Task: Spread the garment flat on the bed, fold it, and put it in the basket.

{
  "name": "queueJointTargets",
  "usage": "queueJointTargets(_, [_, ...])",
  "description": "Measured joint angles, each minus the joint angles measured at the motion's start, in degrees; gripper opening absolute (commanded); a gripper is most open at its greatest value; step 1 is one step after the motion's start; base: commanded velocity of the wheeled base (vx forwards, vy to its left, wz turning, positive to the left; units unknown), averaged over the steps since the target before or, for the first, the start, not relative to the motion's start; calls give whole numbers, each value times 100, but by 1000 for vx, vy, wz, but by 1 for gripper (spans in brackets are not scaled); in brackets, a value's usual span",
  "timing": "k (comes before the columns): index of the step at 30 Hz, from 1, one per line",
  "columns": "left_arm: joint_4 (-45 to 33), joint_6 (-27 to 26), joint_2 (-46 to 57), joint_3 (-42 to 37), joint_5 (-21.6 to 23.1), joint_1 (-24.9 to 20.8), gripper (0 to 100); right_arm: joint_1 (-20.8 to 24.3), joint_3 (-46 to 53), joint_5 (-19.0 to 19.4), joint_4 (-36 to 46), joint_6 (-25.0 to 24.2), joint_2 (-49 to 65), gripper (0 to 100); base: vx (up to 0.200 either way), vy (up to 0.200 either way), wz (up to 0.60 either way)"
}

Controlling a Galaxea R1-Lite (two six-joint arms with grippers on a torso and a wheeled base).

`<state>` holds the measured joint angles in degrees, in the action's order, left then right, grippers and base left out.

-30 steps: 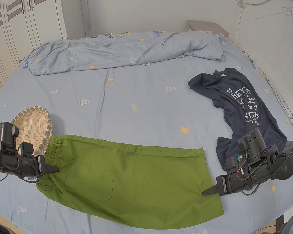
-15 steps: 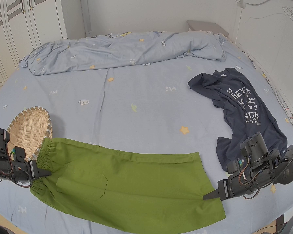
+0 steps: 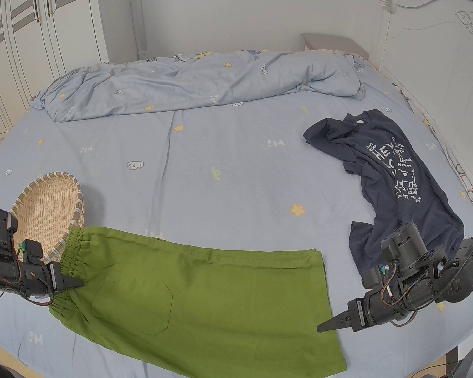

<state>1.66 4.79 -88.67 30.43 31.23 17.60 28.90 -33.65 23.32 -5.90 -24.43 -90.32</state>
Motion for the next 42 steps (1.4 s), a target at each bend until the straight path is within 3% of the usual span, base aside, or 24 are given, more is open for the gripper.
queueJointTargets(8, [-65,-6,155,44,2,17,0,-137,-138,-22,-4,13,52,100,0,0,0])
queueJointTargets(15, [-521,-20,447,336,0,150,0,-606,-889,-6,139,122,463,100,0,0,0])
queueJointTargets(22, [-1318,-736,664,822,-1,590,0,-1058,-1646,2,628,399,730,100,0,0,0])
queueJointTargets(25, [-1577,-783,712,925,-6,614,0,-1135,-1726,10,619,445,766,100,0,0,0])
queueJointTargets(30, [-2120,-522,900,1211,-69,146,0,-1157,-1775,18,600,458,789,100,0,0,0])
queueJointTargets(36, [-2694,363,1213,1808,-321,-669,0,-1133,-1814,21,590,464,791,100,0,0,0])
queueJointTargets(42, [-2925,1058,1403,2282,-947,-2035,0,-1130,-1872,22,606,462,791,100,0,0,0])
